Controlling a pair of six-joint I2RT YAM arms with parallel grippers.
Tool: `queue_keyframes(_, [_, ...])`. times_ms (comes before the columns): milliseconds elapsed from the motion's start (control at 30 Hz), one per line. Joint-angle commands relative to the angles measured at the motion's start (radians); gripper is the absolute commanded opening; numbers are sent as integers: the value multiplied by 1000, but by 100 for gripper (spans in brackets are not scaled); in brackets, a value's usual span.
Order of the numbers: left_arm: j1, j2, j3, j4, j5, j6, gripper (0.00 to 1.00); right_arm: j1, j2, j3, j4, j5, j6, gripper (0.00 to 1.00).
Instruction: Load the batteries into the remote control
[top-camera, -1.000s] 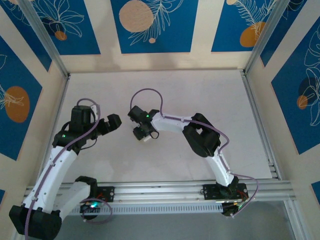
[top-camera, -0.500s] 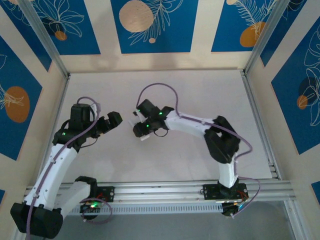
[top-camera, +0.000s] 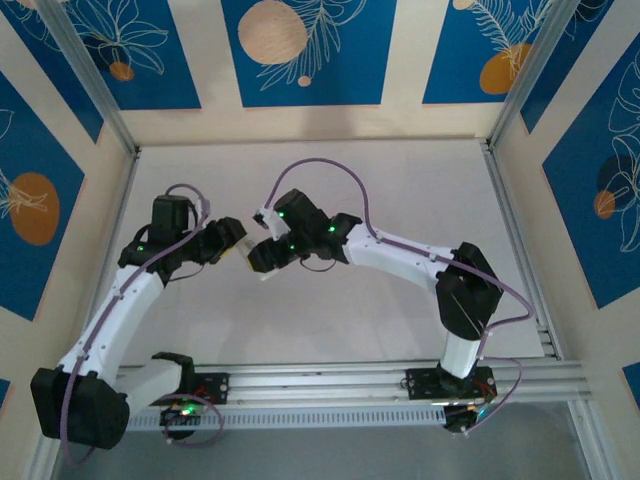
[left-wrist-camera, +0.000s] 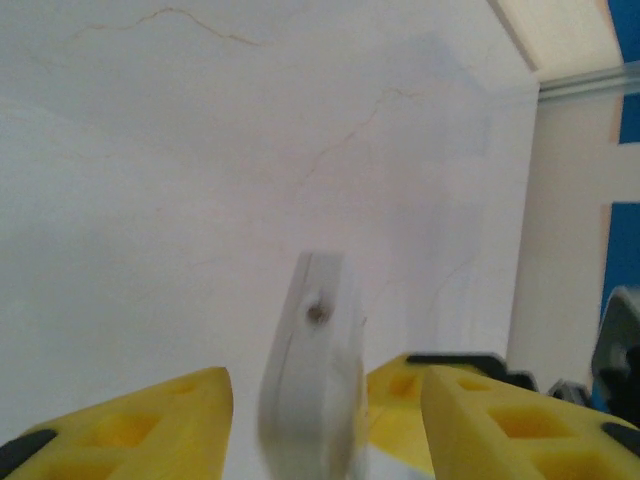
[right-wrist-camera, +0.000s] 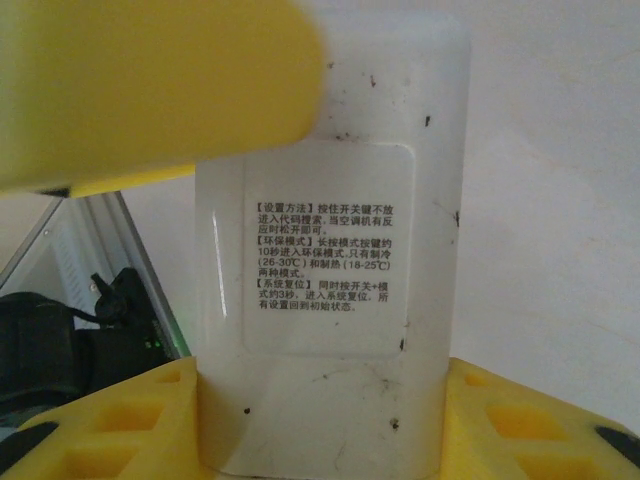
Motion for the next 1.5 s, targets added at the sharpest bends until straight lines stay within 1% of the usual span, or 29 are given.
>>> queue_keyframes(0, [12, 3, 17, 39, 26, -46, 43, 9, -20, 27, 16, -52, -22, 45])
queue_keyframes(167, [11, 5, 9, 37, 21, -75, 26, 15, -8, 49, 31, -87, -15, 47])
queue_keyframes(333, [13, 5, 25, -25, -32, -95, 15, 18, -8, 70, 28, -91, -12, 48])
queue_keyframes(467, [13, 9, 43, -67, -74, -118, 10, 21, -38, 73, 9, -62, -13, 66])
queue_keyframes(533, [14, 13, 57, -92, -98, -132, 9, 24, -73, 58, 0, -6, -25, 74])
queue_keyframes(633, [16, 31, 79, -122, -120, -158, 9, 33, -140, 0, 17, 126, -62, 84])
queue_keyframes(733, [20, 54, 89, -130, -122, -188, 9, 57, -181, -55, 37, 263, -136, 88])
queue_keyframes(833, [23, 78, 98, -145, -114, -217, 9, 122, -193, -91, 69, 389, -263, 88])
queue_keyframes(933, [26, 86, 96, -140, -109, -232, 9, 197, -179, -120, 122, 513, -399, 86])
queue_keyframes(1000, [27, 80, 93, -139, -119, -239, 9, 232, -151, -126, 151, 586, -458, 84])
queue_keyframes(1100, [28, 73, 93, -142, -130, -241, 9, 267, -87, -98, 172, 728, -526, 81])
queue_keyframes(1167, [29, 74, 93, -148, -131, -239, 9, 285, -29, -71, 191, 858, -566, 77])
queue_keyframes(1233, [30, 75, 92, -157, -136, -231, 9, 296, 18, -51, 210, 936, -599, 73])
queue_keyframes(1333, [32, 68, 89, -168, -146, -225, 9, 306, 47, -47, 243, 951, -614, 62])
queue_keyframes(1400, [33, 61, 85, -168, -148, -223, 9, 308, 45, -54, 252, 929, -600, 48])
queue_keyframes(1467, [34, 53, 85, -171, -152, -219, 9, 310, 44, -59, 257, 908, -589, 39])
